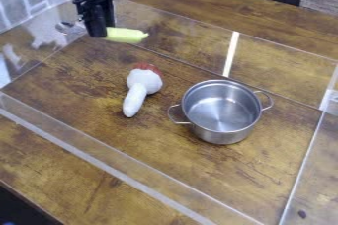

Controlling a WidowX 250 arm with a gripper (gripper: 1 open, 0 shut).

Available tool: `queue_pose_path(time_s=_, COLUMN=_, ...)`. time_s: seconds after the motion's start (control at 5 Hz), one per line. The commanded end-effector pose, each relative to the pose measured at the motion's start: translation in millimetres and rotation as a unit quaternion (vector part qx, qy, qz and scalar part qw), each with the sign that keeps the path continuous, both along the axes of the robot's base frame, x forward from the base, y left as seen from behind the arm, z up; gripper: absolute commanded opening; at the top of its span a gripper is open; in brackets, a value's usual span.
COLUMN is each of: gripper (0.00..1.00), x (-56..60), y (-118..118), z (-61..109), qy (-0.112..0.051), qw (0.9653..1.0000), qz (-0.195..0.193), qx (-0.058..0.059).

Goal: Move the green spoon to the right

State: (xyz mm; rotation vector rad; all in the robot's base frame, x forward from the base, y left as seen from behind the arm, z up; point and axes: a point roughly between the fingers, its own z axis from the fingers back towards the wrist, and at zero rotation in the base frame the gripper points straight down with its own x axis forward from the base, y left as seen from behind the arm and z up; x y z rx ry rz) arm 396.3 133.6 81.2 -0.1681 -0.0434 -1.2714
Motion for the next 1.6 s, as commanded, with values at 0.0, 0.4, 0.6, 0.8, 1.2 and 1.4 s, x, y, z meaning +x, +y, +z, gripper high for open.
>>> queue_pose_path(time_s=0.0, gripper=0.00, x=-11.6, y=-20, z=44.1, qy=-0.044, qw=0.9989, qz=-0.010, qx=0.013)
queue_pose_path(time_s=0.4, gripper=0.00, x=-60.0, y=-67, z=69.6, qy=-0.061, qw=0.9978, qz=-0.026, qx=0.003)
queue_pose_path(time_s=0.6, gripper=0.00, x=-92.8, y=-91, z=62.8, qy=-0.059, qw=0.9974, qz=-0.040, qx=-0.009)
queue_pose_path(time_s=0.8, gripper=0.00, x=-116.6, y=-117, z=51.7, qy=-0.054, qw=0.9977, qz=-0.033, qx=-0.023)
queue_pose_path(time_s=1.2, gripper=0.00, x=-140.5, y=-156, z=3.7, qy=-0.051, qw=0.9971, qz=-0.036, qx=-0.044)
queue_pose_path(time_s=1.4, gripper=0.00, x=-138.4, y=-165, z=-27.0, qy=-0.062, qw=0.9959, qz=-0.040, qx=-0.053)
